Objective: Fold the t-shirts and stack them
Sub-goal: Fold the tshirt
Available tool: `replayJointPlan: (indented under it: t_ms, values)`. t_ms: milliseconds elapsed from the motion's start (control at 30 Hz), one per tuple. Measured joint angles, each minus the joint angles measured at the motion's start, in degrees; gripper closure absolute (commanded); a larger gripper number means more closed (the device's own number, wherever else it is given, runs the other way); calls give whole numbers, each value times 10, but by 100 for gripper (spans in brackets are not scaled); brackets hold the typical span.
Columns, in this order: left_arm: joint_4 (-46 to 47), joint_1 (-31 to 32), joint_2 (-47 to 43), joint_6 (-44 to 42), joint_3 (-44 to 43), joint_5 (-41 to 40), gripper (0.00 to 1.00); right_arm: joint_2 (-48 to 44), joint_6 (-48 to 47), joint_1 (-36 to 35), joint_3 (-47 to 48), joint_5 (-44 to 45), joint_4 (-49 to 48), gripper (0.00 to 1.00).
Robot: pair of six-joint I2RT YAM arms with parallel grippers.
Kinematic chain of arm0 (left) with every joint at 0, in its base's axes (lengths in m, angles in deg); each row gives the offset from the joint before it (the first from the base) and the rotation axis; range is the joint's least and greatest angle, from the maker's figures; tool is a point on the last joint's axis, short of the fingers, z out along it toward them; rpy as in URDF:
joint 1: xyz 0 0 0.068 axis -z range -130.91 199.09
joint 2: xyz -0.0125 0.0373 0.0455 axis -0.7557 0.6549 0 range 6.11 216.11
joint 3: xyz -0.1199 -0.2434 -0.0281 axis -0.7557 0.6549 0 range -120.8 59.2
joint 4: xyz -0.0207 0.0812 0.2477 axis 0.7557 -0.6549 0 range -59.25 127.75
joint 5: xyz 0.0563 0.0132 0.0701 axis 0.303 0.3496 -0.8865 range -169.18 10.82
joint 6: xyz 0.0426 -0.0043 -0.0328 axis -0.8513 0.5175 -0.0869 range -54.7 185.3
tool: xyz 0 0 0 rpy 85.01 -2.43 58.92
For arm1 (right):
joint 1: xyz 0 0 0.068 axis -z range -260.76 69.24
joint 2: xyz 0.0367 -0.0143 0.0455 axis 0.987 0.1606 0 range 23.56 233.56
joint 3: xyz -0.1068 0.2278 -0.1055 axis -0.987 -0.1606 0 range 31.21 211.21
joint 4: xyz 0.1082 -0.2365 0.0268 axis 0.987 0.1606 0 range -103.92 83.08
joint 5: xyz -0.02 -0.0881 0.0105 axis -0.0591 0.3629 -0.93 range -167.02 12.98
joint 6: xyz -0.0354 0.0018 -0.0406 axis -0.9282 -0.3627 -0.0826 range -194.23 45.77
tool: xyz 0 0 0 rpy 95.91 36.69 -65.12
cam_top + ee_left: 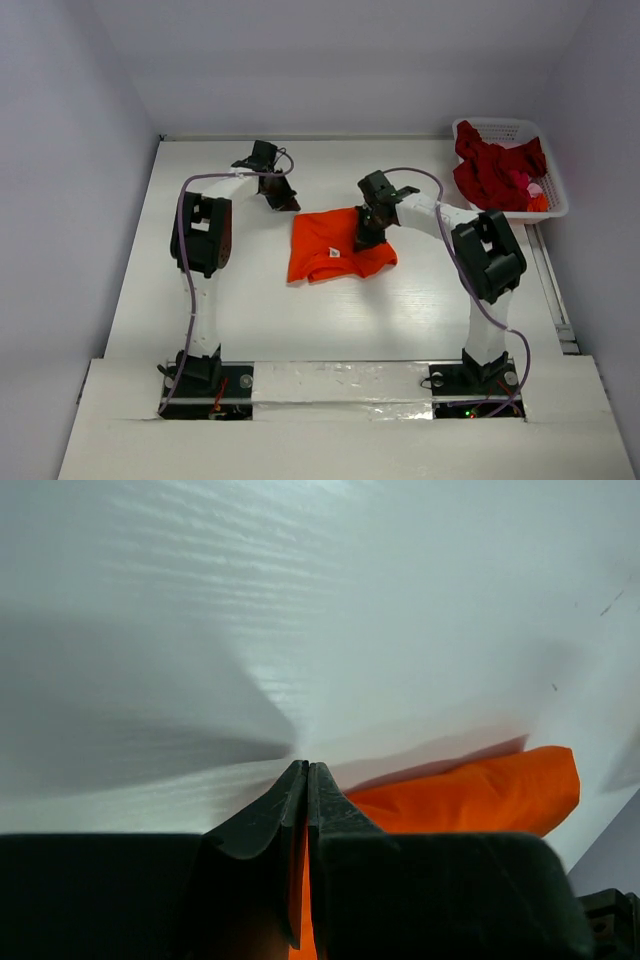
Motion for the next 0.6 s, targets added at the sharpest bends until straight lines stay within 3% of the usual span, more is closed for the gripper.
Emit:
replayJointPlan:
  t_ms: [367, 600]
  values:
    - [-17, -7, 15, -8, -22, -9, 99, 18, -2, 0, 42, -1, 21, 100]
    - [-48, -31, -62, -18, 9, -28, 100, 21, -2, 0, 47, -4, 22, 100]
